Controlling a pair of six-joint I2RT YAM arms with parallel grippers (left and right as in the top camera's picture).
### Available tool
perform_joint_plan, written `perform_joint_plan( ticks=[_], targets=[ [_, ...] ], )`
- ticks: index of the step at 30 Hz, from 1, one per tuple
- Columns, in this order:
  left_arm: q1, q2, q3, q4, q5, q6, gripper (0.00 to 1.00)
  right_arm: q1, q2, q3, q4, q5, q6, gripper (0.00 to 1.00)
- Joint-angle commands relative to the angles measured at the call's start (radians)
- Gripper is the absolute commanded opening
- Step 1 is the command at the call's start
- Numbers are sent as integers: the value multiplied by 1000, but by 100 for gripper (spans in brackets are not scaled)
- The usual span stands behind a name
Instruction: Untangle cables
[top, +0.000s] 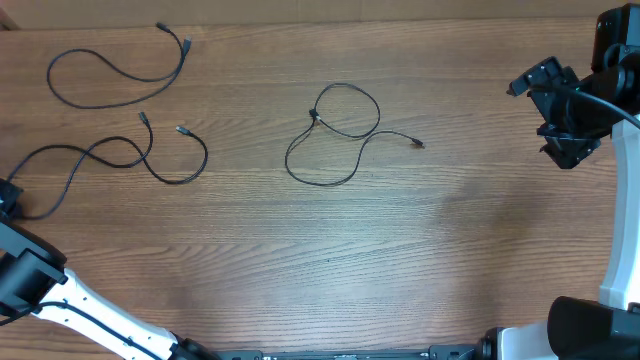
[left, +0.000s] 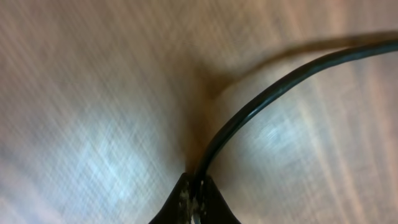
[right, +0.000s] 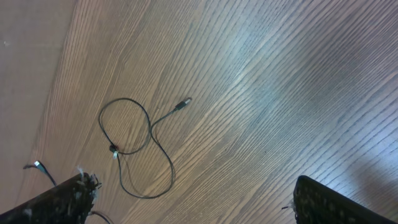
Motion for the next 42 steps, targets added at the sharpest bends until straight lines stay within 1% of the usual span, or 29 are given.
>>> perform_joint_plan(
  ticks=[1, 3, 6, 7, 9, 10, 12, 13, 14, 15, 17, 19, 20, 21, 24, 26, 27, 28, 31, 33, 34, 35, 36, 37, 39, 42],
  targets=[
    [-17, 14, 45, 60, 111, 86, 4, 2, -4, 7, 3, 10, -8, 100],
    [-31, 14, 45, 100, 113, 91, 4, 2, -5, 7, 3, 10, -8, 100],
    [-55, 14, 45, 142, 109, 131, 4, 2, -4, 7, 3, 10, -8, 100],
    [-65, 14, 47, 152, 104, 150, 8, 2, -4, 7, 3, 10, -8, 100],
    [-80, 14, 68, 152, 94, 148, 39, 2, -4, 7, 3, 10, -8, 100],
    [-87, 13, 78, 151, 94, 148, 59, 2, -4, 7, 3, 10, -8, 100],
    [-99, 7, 110, 141, 94, 134, 84, 2, -4, 7, 3, 10, -8, 100],
    [-105, 4, 134, 127, 95, 115, 93, 2, -4, 7, 3, 10, -8, 100],
    [-108, 3, 151, 116, 95, 95, 98, 2, -4, 7, 3, 10, -8, 100],
    [-113, 1, 186, 86, 96, 53, 100, 2, -4, 7, 3, 10, -8, 100],
    [-119, 1, 254, 18, 109, -30, 100, 2, -4, 7, 3, 10, -8, 100],
    [-123, 1, 321, -44, 206, -104, 100, 2, -4, 7, 3, 10, -8, 100],
    [-126, 1, 359, -73, 347, -129, 100, 2, -4, 7, 3, 10, -8, 100],
    [-129, 1, 370, -79, 435, -131, 100, 2, -4, 7, 3, 10, -8, 100],
    [-151, 2, 375, -72, 873, -129, 100, 2, -4, 7, 3, 10, -8, 100],
    [-188, 3, 369, -85, 1007, -127, 100, 2, -4, 7, 3, 10, -8, 100],
    [-201, 3, 369, -98, 1030, -120, 100, 2, -4, 7, 3, 10, -8, 100],
    [-248, 3, 369, -154, 1056, -74, 100, 2, -4, 7, 3, 10, -8, 100],
    [-351, 3, 369, -256, 999, 58, 100, 2, -4, 7, 3, 10, -8, 100],
    [-421, 3, 369, -320, 883, 92, 100, 2, -4, 7, 3, 10, -8, 100],
    [-477, 3, 368, -356, 780, 111, 100, 2, -4, 7, 3, 10, -8, 100],
    [-514, 3, 366, -372, 714, 134, 99, 2, -4, 7, 3, 10, -8, 100],
    [-579, 3, 358, -389, 610, 182, 99, 2, -4, 7, 3, 10, -8, 100],
    [-604, 3, 355, -393, 573, 198, 99, 2, -4, 7, 3, 10, -8, 100],
    [-699, 3, 337, -395, 464, 237, 99, 2, -4, 7, 3, 10, -8, 100],
    [-833, 9, 319, -375, 375, 240, 95, 2, -4, 7, 3, 10, -8, 100]
  ],
)
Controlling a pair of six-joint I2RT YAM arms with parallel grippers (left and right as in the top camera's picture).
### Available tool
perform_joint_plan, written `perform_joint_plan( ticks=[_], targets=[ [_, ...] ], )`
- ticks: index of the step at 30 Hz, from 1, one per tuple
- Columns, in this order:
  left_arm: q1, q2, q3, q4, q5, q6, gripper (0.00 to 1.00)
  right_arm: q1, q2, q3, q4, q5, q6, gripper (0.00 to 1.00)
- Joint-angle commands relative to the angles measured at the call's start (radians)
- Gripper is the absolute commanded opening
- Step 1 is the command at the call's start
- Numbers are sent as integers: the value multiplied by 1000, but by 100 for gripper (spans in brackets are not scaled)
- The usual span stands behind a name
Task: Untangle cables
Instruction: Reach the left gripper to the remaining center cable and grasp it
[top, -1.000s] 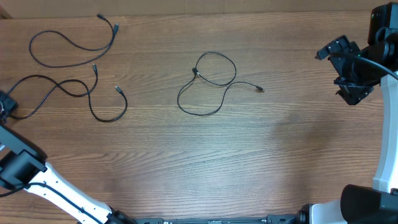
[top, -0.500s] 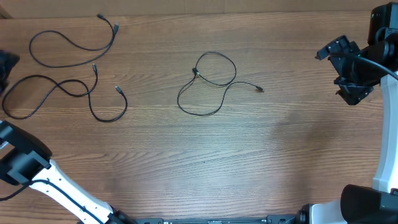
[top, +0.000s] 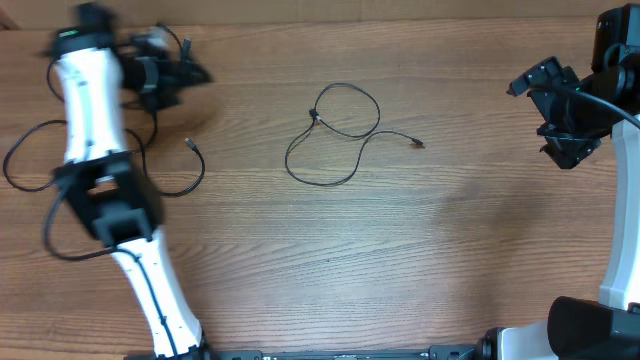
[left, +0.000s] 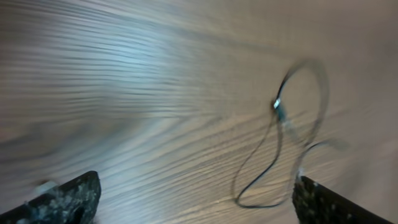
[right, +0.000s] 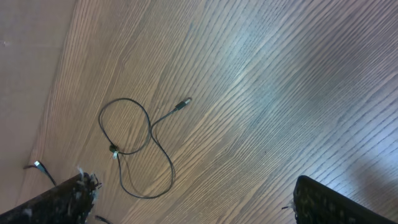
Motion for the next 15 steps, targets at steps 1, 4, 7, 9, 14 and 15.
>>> perform_joint_plan(
  ticks=[1, 4, 7, 9, 14, 15],
  targets=[
    [-132, 6, -27, 16, -205, 77, 94, 2, -4, 7, 3, 10, -8, 100],
    [-249, 26, -29, 51, -260, 76, 94, 2, -4, 7, 3, 10, -8, 100],
    [-369, 73, -29, 74, -358, 76, 93, 2, -4, 7, 3, 10, -8, 100],
    [-405, 91, -29, 77, -371, 80, 89, 2, -4, 7, 3, 10, -8, 100],
    [-472, 135, -30, 79, -359, 92, 81, 2, -4, 7, 3, 10, -8, 100],
    [-481, 137, -30, 77, -357, 92, 78, 2, -4, 7, 3, 10, -8, 100]
  ],
)
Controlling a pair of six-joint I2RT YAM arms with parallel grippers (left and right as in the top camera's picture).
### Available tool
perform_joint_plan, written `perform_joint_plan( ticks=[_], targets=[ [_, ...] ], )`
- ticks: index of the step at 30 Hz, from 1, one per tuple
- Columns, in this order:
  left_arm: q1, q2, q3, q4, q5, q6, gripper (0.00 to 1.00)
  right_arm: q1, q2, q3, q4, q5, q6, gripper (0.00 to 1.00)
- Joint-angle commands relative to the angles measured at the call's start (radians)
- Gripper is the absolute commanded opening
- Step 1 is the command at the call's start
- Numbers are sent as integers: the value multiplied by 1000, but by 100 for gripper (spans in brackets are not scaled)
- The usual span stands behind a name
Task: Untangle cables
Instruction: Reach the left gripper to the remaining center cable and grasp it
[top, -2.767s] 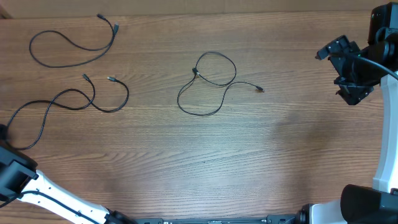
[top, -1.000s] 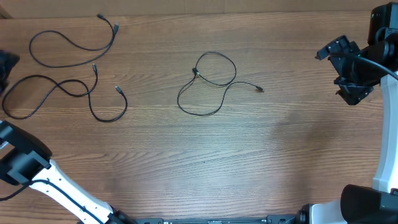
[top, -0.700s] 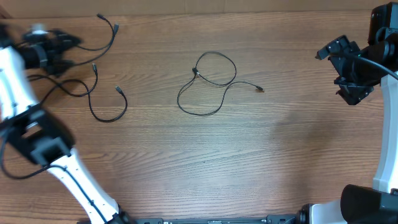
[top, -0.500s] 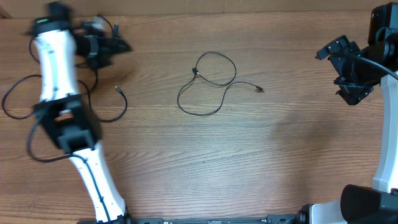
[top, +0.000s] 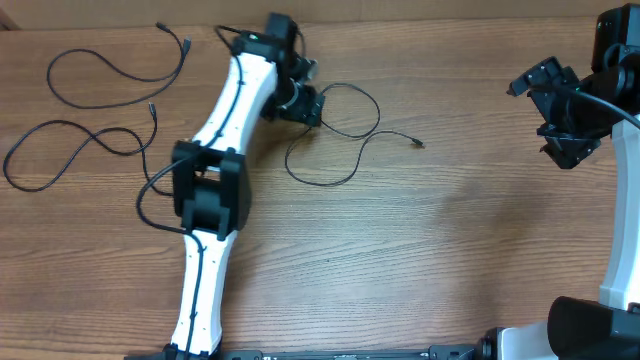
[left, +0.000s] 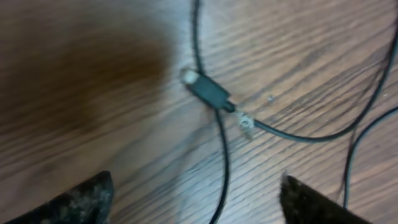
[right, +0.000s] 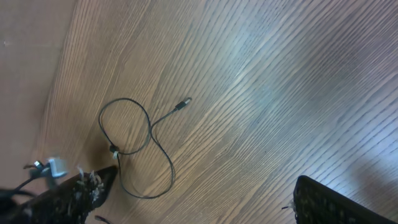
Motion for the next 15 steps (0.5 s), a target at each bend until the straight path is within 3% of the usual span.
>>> perform_joint_plan(
  ticks=[1, 4, 8, 10, 15],
  targets=[
    [-29, 40, -8, -5, -26, 27, 75, 2, -4, 7, 3, 10, -7, 100],
    [-41, 45, -8, -3, -27, 27, 62, 2, -4, 7, 3, 10, -7, 100],
    [-37, 45, -8, 2, -71, 26, 18, 2, -4, 7, 3, 10, -7, 100],
    [-31, 45, -6, 1, -96, 23, 7, 2, -4, 7, 3, 10, -7, 100],
    [-11, 40, 123, -103, -100, 23, 4, 2, -4, 7, 3, 10, -7, 100]
  ],
)
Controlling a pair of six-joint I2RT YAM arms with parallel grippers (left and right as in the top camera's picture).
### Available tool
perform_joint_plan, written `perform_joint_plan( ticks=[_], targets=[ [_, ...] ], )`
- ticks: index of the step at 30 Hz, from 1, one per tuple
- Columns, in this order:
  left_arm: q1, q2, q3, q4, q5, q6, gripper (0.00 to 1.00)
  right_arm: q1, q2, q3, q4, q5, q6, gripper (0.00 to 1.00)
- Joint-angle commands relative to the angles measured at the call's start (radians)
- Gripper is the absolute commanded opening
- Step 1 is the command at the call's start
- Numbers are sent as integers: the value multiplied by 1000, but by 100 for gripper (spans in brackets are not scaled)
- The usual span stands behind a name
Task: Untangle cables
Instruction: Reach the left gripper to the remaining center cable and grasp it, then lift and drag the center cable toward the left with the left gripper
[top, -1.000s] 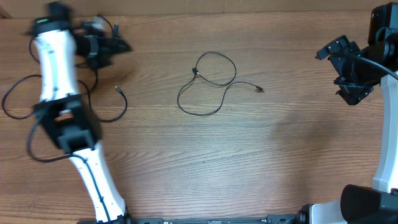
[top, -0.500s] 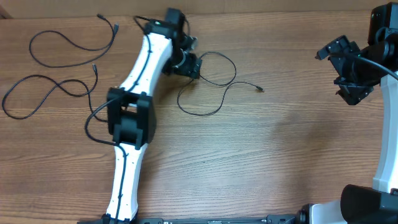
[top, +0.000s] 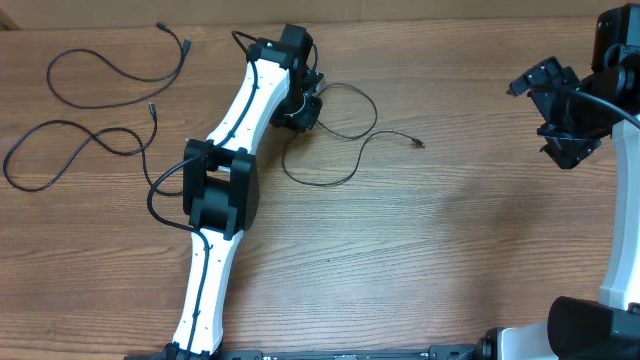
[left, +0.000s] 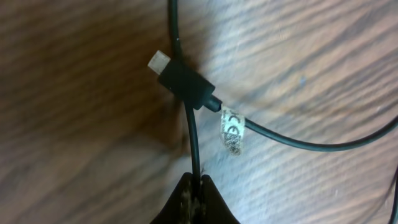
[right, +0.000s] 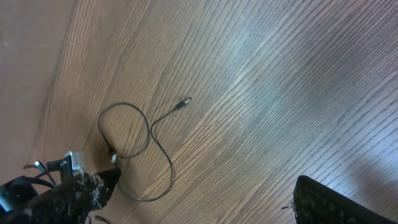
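Note:
A black looped cable (top: 345, 165) lies at the table's middle, its free plug (top: 418, 144) pointing right. My left gripper (top: 300, 108) is down on the loop's upper left. In the left wrist view the left gripper (left: 194, 186) is shut on the cable just below its other plug (left: 183, 81), beside a white label (left: 231, 130). My right gripper (top: 543, 115) hangs open in the air at the far right, holding nothing. From there the loop (right: 149, 149) shows far off, between the right gripper's spread fingers (right: 323, 202).
Two other black cables lie apart at the table's left: one curled at the back left (top: 110, 85), one S-shaped below it (top: 70, 150). The left arm (top: 225, 170) stretches across the left middle of the table.
The left gripper was open just above the looped cable's plug; now it is lower and shut on the cable beside that plug. The loop's lower bend shifted slightly left. The right arm is unchanged.
First the left gripper was shut on a cable's end at the far left edge. Then it was open near the back left, that cable let go. Then it stood open over the middle loop's plug, and now grips that cable. The right gripper stayed open throughout.

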Motion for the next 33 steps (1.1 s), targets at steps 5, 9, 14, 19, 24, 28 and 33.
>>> perform_joint_plan(
  ticks=[5, 9, 14, 19, 24, 28, 33],
  targets=[
    [21, -24, 451, -212, 127, 5, 4, 2, -4, 7, 3, 10, -7, 100],
    [22, -76, 721, -284, 246, -18, 4, 2, -4, 7, 3, 10, -7, 100],
    [28, -217, 795, -283, 299, -143, 4, 2, -4, 7, 3, 10, -7, 100],
    [53, -372, 795, -288, 307, -142, 4, 2, -4, 7, 3, 10, -7, 100],
    [66, -494, 795, -288, 307, -142, 4, 2, -4, 7, 3, 10, -7, 100],
    [66, -560, 795, -304, 307, -169, 4, 2, -4, 7, 3, 10, -7, 100],
    [79, -593, 795, -390, 180, -386, 4, 2, -4, 7, 3, 10, -7, 100]
  ],
)
